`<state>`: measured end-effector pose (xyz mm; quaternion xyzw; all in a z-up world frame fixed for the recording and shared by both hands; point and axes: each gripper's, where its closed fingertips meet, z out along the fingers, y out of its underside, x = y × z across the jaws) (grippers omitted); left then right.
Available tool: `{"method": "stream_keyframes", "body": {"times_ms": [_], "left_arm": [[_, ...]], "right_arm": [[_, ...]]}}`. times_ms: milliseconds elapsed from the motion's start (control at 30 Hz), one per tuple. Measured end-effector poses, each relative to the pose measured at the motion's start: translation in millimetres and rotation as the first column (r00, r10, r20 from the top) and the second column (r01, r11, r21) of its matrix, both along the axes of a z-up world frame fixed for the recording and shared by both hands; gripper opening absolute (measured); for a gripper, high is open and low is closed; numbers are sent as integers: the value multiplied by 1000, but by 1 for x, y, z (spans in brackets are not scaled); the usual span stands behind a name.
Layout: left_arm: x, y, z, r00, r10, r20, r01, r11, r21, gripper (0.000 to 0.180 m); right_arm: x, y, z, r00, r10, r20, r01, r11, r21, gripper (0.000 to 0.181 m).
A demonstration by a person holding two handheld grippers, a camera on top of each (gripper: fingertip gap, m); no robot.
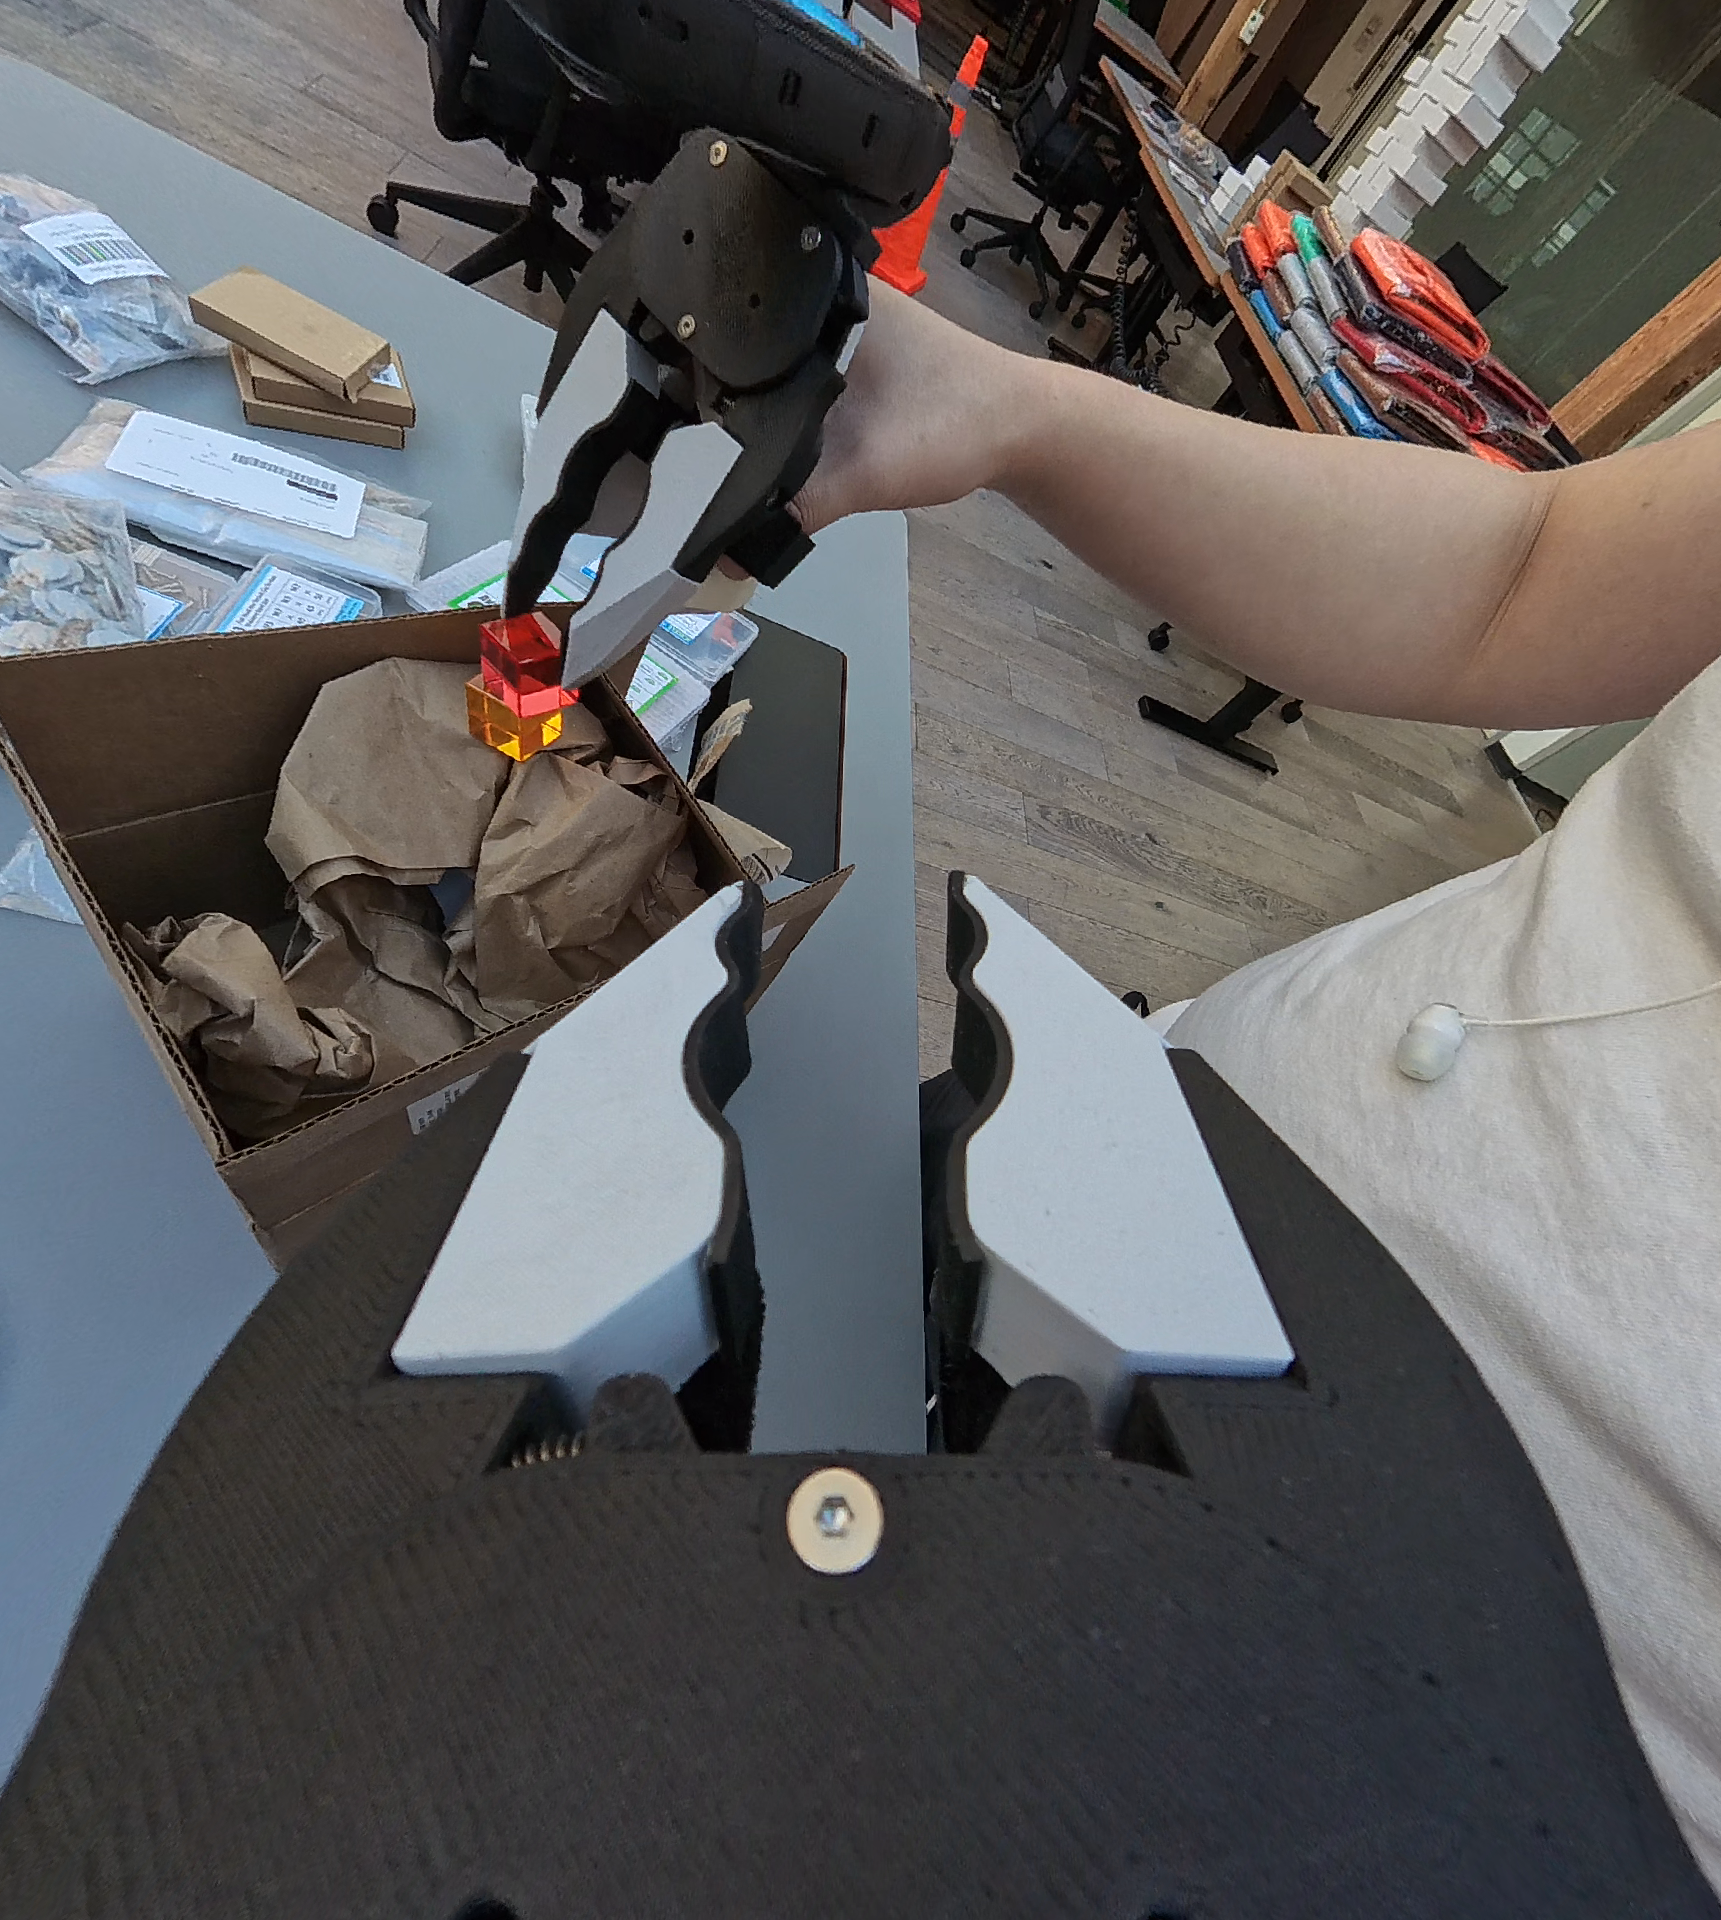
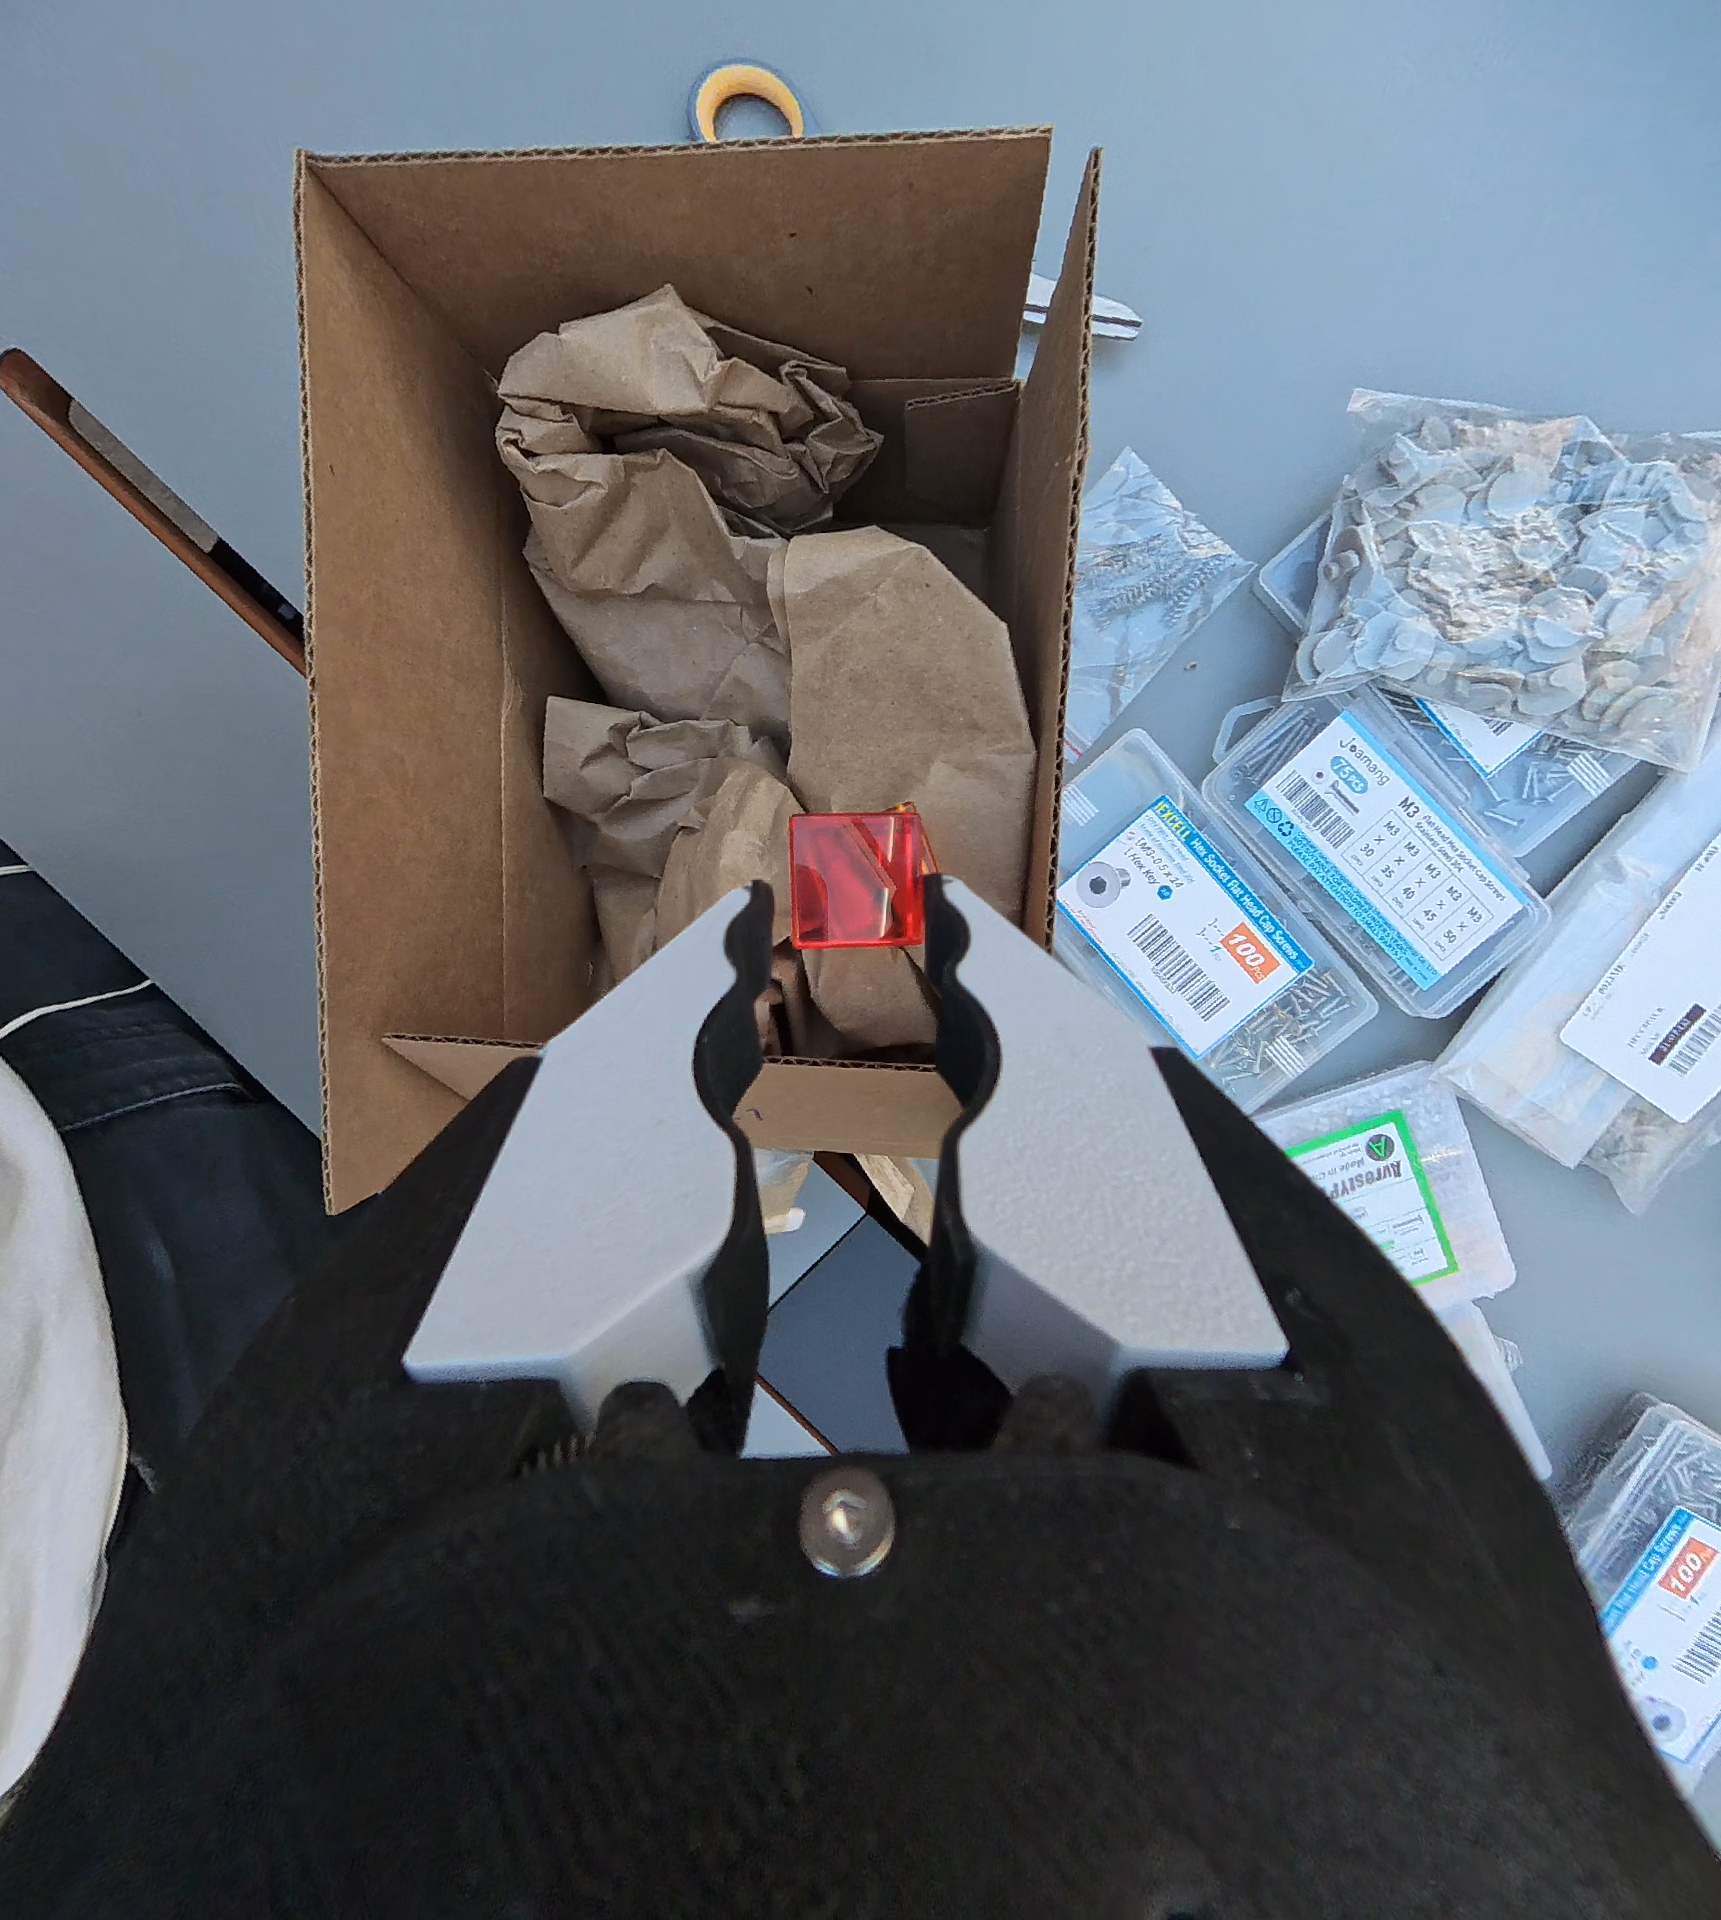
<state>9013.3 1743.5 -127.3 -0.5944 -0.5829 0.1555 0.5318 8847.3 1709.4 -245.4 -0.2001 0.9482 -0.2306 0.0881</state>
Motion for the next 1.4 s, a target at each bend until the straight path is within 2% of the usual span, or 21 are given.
{"method": "stream_keyframes", "body": {"times_ms": [400,1100,1200,1400], "left_arm": [[-2,0,-1,1000,-3,-1,3,1000,8,34],[-3,-1,-4,1000,-7,8,6,1000,15,34],[-3,-2,-4,1000,-6,8,6,1000,15,34],[-4,-1,-4,1000,-9,9,9,1000,17,34]], "right_arm": [[4,-1,1,1000,13,3,-13,1000,-6,24],[-1,-1,-1,1000,10,9,-10,1000,12,31],[-1,-2,0,1000,12,14,-13,1000,8,24],[2,-1,1,998,63,9,-63,998,2,24]]}}
